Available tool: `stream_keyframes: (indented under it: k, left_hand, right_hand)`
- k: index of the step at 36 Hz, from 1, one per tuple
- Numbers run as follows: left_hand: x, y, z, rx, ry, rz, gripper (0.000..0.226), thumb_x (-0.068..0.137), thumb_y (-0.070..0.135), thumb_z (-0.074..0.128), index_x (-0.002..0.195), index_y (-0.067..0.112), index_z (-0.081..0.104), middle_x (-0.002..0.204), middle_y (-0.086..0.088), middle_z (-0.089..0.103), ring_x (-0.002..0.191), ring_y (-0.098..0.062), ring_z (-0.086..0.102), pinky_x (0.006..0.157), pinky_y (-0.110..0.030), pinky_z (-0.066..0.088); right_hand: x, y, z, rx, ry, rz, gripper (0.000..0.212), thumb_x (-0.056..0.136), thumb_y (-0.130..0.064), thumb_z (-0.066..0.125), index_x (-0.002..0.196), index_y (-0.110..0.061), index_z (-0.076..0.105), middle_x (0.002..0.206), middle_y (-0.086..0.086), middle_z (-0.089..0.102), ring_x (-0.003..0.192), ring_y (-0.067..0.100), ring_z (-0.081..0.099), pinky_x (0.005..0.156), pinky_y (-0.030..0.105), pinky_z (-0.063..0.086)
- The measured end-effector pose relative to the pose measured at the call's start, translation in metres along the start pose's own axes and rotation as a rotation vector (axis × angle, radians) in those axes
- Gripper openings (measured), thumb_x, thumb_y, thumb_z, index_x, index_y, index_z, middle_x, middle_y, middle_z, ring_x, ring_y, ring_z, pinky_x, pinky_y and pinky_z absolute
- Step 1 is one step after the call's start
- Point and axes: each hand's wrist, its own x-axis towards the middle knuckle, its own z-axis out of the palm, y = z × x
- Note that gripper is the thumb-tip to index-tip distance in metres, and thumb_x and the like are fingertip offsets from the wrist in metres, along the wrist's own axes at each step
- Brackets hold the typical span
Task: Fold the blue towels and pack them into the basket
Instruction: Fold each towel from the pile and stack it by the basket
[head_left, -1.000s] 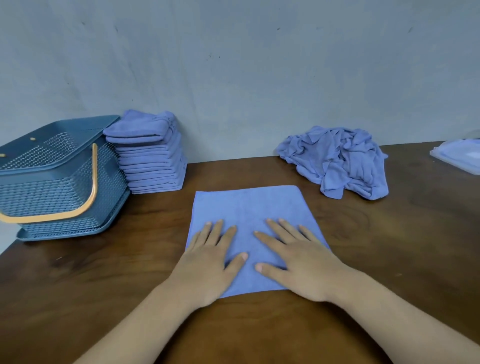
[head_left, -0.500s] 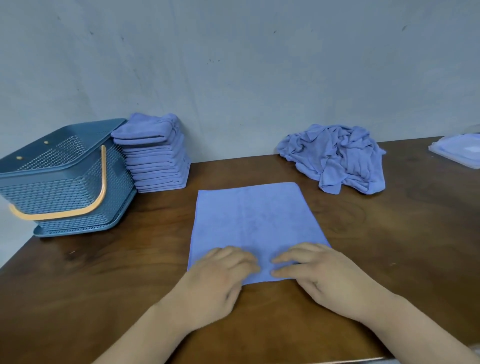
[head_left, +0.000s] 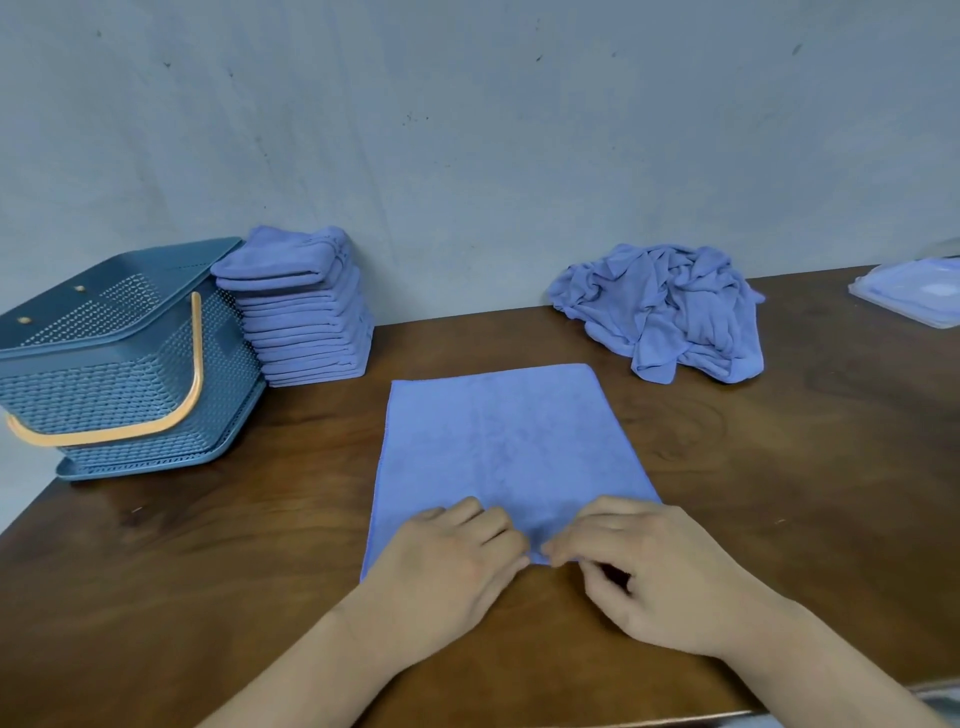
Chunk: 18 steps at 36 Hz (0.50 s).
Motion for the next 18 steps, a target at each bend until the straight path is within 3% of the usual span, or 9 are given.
stream_keyframes:
  k: [3, 5, 8, 13, 18]
  left_hand:
    - [-0.001, 0.001, 0.000, -0.054, 0.044, -0.083, 0.023, 0.109, 0.036, 0.054, 0.096, 0.027, 0.071, 0.090, 0.011, 0.063, 0.079, -0.013, 0.061, 0.067, -0.031, 0.055]
    - [-0.002, 0.000, 0.000, -0.119, 0.046, -0.135, 0.025, 0.110, 0.035, 0.049, 0.097, 0.026, 0.069, 0.092, 0.012, 0.061, 0.080, -0.012, 0.059, 0.070, -0.030, 0.054]
    - [-0.002, -0.001, 0.002, -0.165, 0.010, -0.157, 0.025, 0.112, 0.035, 0.045, 0.100, 0.027, 0.066, 0.095, 0.013, 0.058, 0.083, -0.010, 0.056, 0.074, -0.031, 0.053]
    - [0.007, 0.008, 0.011, -0.148, -0.009, -0.205, 0.041, 0.101, 0.067, 0.052, 0.109, 0.029, 0.067, 0.099, 0.016, 0.061, 0.086, -0.009, 0.058, 0.070, -0.028, 0.051]
    - [0.018, 0.013, 0.021, -0.073, 0.033, -0.229, 0.033, 0.103, 0.053, 0.053, 0.115, 0.031, 0.075, 0.099, 0.010, 0.062, 0.087, -0.016, 0.062, 0.071, -0.032, 0.054]
  right_hand:
    - [0.002, -0.001, 0.002, -0.047, -0.009, 0.063, 0.032, 0.092, -0.049, 0.066, 0.123, -0.047, 0.060, 0.117, -0.029, 0.061, 0.112, -0.007, 0.056, 0.089, 0.013, 0.046]
    - [0.006, 0.001, 0.005, -0.089, 0.034, 0.097, 0.038, 0.091, -0.055, 0.066, 0.127, -0.044, 0.061, 0.122, -0.030, 0.060, 0.114, -0.007, 0.054, 0.093, 0.013, 0.041]
    - [0.011, 0.004, 0.009, -0.144, 0.093, 0.121, 0.025, 0.093, -0.049, 0.064, 0.116, -0.042, 0.068, 0.116, -0.028, 0.064, 0.108, -0.004, 0.057, 0.088, 0.021, 0.051]
    - [0.011, 0.005, 0.012, -0.187, 0.122, 0.137, 0.011, 0.097, -0.045, 0.059, 0.104, -0.041, 0.067, 0.106, -0.026, 0.065, 0.098, -0.001, 0.059, 0.074, 0.023, 0.053]
    - [0.005, 0.007, 0.005, -0.144, 0.090, 0.159, 0.016, 0.100, -0.042, 0.061, 0.113, -0.042, 0.068, 0.115, -0.029, 0.066, 0.105, -0.004, 0.060, 0.083, 0.020, 0.054]
